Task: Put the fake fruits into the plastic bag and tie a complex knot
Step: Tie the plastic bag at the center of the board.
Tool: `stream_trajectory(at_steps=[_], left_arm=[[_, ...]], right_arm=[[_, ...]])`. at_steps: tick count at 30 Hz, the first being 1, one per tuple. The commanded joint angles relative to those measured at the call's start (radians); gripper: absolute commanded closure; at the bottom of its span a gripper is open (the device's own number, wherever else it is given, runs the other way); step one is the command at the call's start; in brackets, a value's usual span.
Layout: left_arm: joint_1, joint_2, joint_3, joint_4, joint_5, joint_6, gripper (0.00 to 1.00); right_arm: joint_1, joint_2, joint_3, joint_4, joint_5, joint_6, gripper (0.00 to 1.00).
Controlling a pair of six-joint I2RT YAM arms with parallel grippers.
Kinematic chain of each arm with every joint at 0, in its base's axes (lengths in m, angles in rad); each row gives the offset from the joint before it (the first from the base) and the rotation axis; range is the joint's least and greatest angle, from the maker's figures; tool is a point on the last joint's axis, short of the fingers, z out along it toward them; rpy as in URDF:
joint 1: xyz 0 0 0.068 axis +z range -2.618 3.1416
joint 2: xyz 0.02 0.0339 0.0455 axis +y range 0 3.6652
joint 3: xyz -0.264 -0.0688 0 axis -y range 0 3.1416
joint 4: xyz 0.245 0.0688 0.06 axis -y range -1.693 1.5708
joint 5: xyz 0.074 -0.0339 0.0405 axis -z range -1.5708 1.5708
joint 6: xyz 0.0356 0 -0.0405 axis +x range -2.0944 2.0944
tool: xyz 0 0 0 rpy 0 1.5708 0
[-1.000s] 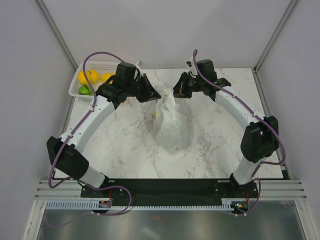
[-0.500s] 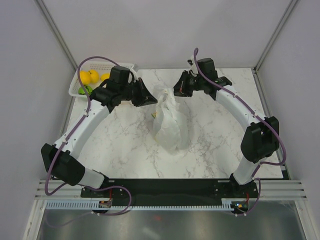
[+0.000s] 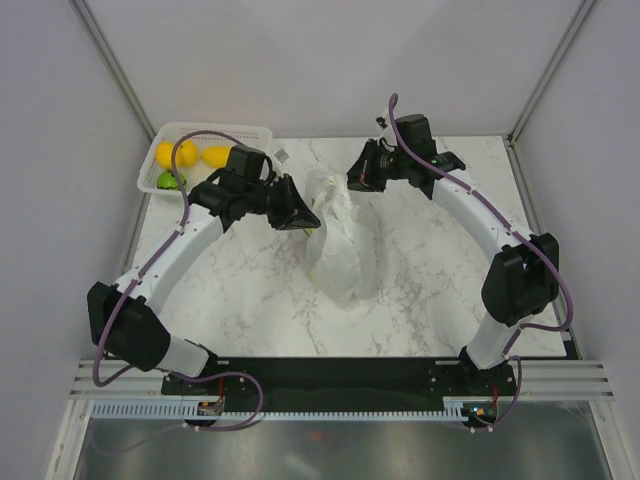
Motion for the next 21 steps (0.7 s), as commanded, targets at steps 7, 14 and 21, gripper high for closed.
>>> stream_trajectory(at_steps=[7,14,21], left_arm=[[-0.027,0.001,-0.048,0.008,0.073,-0.03,0.84],[-0.056,0.03,-0.077,0.008,0.073,-0.03,0.84],[-0.076,0.03,-0.079,0.008,0.073,-0.03,0.84]], right_arm=[[-0.003,-0.045,0.019,0.019,0.016,0.016,1.0],[-0.001,-0.049,0.002,0.027,0.015,0.03,1.0],[-0.003,-0.049,-0.004,0.027,0.012,0.038,1.0]])
